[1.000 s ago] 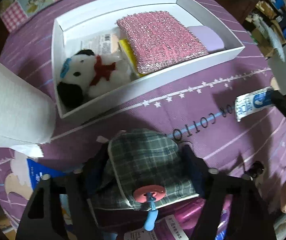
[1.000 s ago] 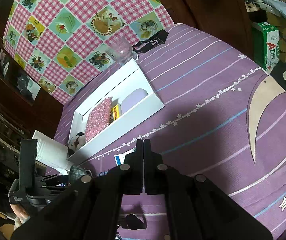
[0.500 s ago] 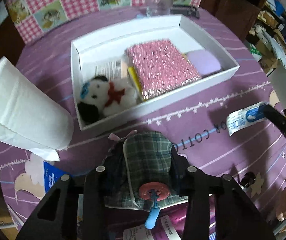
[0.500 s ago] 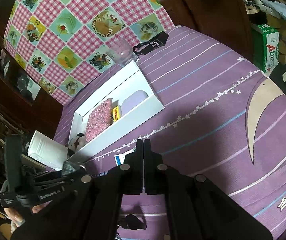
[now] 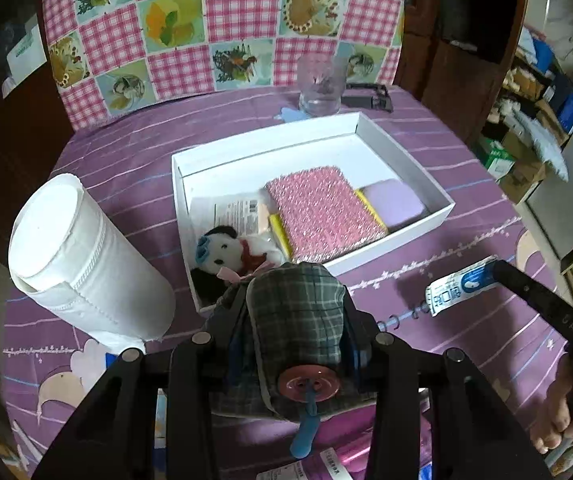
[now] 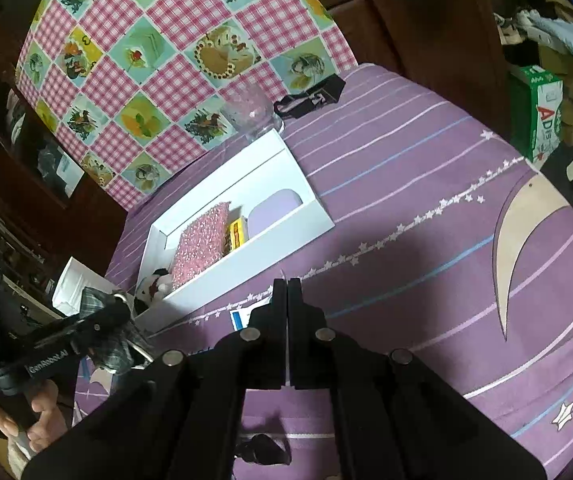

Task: Organize soft objects
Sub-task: 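Grasp the green plaid pouch with the left gripper and lift it, then lower the tube into the box while the left gripper carries the pouch over it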

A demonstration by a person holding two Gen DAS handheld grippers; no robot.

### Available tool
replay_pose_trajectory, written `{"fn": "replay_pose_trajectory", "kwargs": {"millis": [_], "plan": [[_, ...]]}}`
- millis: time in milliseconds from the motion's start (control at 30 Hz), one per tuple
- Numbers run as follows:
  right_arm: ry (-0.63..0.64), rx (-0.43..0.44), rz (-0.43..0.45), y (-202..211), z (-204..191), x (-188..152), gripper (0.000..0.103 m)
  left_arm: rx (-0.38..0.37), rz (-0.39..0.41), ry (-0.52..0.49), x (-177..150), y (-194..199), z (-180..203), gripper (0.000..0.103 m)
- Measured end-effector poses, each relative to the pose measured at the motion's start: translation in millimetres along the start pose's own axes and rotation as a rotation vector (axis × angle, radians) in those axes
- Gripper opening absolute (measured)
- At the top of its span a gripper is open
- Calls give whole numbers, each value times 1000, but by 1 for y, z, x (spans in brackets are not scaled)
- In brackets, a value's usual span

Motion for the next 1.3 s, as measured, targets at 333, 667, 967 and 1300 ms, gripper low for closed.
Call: {"fn": "replay_pose_trajectory", "kwargs": {"millis": [333,667,967,1300], "plan": [[-21,23,79,22,-15,19,1,-84,130,36,7,22,-6,39],[-52,119,93,27,-59,66,1,-151,312,164,10,52,-34,39],[-144,222,108,15,-85,108,1,-156,374,206,11,50,-37,39],[-188,216,27,-36,-68,93,2,-130,376,218,6,24,-32,39]]}}
Point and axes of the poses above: each gripper's, at about its wrist camera, not at the fingertips, and y roughly against the way its jaws point, z to its right, x to its top, the point moved 1 cm from there along -y, roughly the way its jaws point, and after that the axes turned 8 degrees about -x, right-handed, at the moved point
